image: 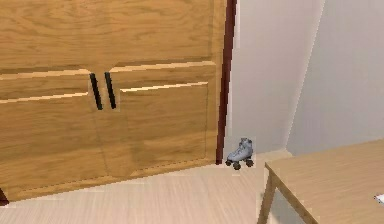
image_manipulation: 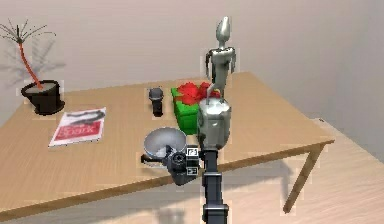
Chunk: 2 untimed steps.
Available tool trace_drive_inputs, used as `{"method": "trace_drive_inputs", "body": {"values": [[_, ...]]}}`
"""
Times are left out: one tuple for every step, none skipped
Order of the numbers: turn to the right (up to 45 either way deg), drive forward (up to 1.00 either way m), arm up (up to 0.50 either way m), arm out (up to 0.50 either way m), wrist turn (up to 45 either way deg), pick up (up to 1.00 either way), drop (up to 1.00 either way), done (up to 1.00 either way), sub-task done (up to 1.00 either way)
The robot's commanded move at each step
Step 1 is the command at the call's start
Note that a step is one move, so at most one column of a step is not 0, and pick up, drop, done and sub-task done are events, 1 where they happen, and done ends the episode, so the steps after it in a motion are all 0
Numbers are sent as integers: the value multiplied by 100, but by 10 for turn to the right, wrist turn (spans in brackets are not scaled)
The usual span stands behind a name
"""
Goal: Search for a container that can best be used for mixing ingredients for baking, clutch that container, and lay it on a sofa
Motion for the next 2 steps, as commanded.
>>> {"method": "trace_drive_inputs", "body": {"values": [[0, 0, 10, 0, 0, 0, 0, 0, 0], [0, 0, 16, 0, 0, 0, 0, 0, 0]]}}
